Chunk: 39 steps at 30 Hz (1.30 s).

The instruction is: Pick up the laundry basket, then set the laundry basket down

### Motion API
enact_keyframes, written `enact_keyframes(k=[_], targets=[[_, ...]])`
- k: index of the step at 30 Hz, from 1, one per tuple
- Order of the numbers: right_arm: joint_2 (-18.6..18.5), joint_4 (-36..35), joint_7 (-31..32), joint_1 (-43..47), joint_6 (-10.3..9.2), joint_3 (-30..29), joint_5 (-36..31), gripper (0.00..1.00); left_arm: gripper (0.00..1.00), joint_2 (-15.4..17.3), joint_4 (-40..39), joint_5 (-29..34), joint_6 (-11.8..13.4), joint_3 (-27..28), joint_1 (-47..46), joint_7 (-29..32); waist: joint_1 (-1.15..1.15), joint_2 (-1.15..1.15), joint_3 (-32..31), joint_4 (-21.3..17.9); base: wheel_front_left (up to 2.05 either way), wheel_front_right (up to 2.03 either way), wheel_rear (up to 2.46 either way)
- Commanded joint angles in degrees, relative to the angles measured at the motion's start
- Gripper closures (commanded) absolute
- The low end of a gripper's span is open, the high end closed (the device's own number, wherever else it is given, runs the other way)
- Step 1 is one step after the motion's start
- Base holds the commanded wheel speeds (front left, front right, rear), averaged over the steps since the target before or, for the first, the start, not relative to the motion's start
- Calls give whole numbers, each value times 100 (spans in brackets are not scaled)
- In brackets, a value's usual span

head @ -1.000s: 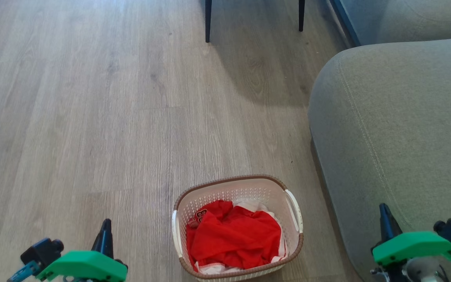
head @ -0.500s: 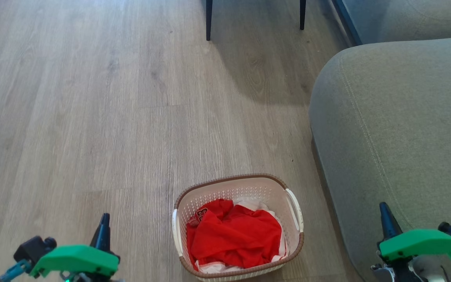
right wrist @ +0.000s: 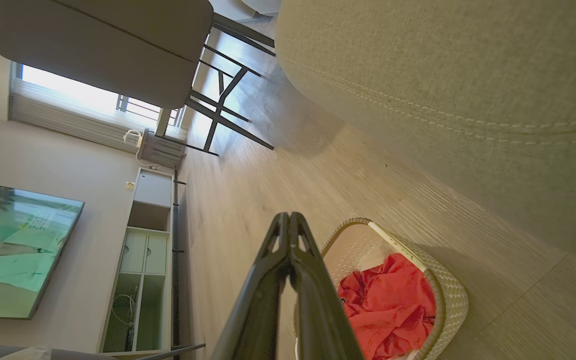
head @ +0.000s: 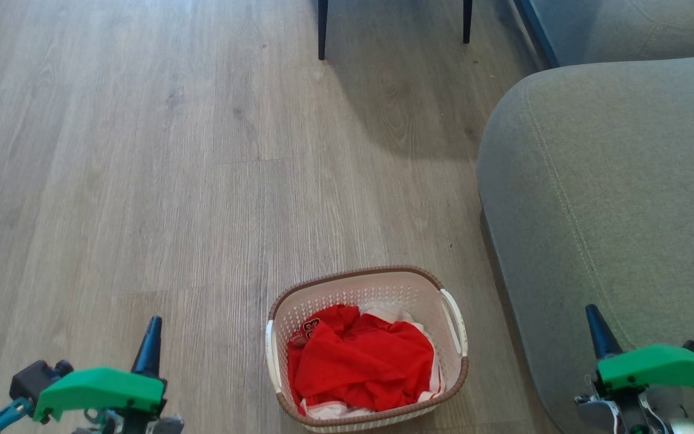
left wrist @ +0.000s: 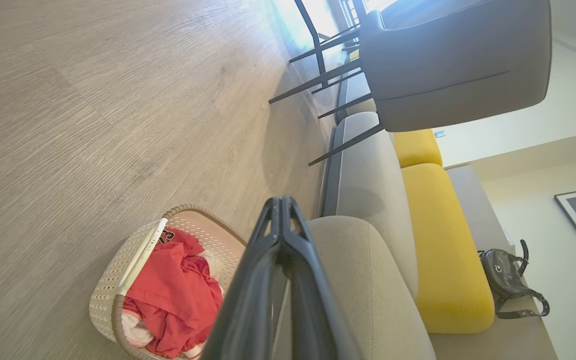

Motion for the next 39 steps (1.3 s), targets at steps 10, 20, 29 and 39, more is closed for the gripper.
enact_keyframes(k=[10, 20, 29, 39], targets=[[-123, -219, 219, -403, -6, -8, 783, 100, 100, -21, -106, -727, -210, 367, -529, 187, 0, 0, 22, 11, 0, 0, 0], [-125, -227, 387, -472, -8, -74, 1425, 100, 100, -56, -53, -1329, -358, 537, -667, 355, 0, 0, 42, 21, 0, 0, 0], [-127, -234, 523, -527, -8, -128, 1941, 100, 100, -84, -10, -1812, -477, 675, -778, 490, 0, 0, 58, 29, 0, 0, 0], [-128, -242, 693, -596, -10, -197, 2584, 100, 100, -120, 44, -2414, -626, 848, -916, 661, 0, 0, 79, 39, 0, 0, 0]])
